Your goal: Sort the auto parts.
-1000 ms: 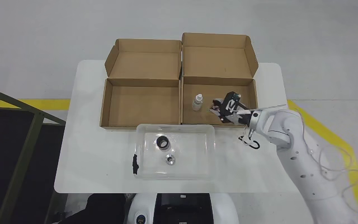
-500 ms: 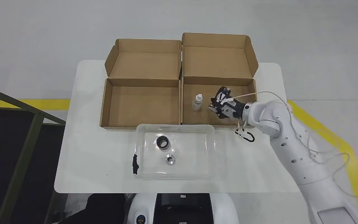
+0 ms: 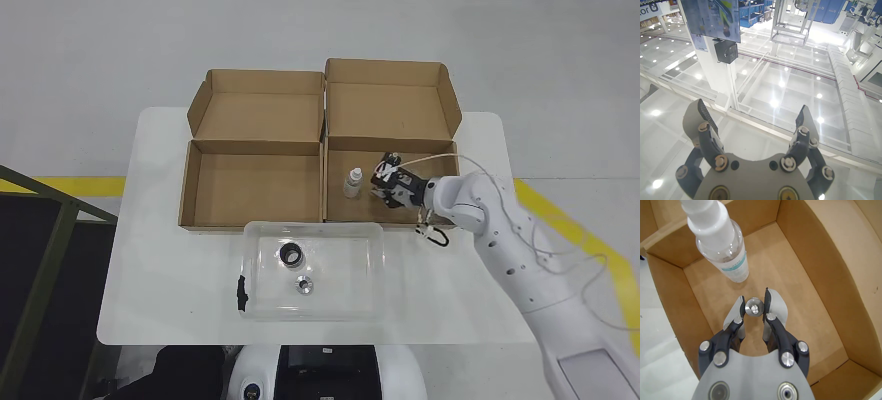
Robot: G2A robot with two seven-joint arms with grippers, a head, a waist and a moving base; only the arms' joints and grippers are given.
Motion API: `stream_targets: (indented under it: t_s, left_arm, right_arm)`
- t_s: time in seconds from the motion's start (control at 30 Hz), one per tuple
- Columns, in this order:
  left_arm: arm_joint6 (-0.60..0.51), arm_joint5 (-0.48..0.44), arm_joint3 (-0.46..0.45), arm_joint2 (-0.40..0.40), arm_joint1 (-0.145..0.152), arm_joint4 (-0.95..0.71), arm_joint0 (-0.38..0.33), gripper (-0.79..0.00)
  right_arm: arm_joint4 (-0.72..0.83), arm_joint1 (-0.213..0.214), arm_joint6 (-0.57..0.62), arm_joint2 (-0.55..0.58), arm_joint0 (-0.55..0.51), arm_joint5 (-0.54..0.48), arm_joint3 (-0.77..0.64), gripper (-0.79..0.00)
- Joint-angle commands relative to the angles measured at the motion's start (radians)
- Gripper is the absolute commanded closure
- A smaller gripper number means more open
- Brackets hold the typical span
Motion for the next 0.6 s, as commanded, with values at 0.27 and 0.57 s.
stream_targets:
  t_s: [0.27,0.57]
  left_arm:
    - [0.000,0.000,0.000,0.000,0.000,0.000,0.000,-0.785]
    - [0.000,0.000,0.000,0.000,0.000,0.000,0.000,-0.785]
  right_arm:
    - [-0.004,-0.011,-0.005,-0.024,0.010,0.016,-0.013,-0.785]
    - [-0.022,0.032,-0.008,0.116,-0.091,0.005,-0.218,-0.785]
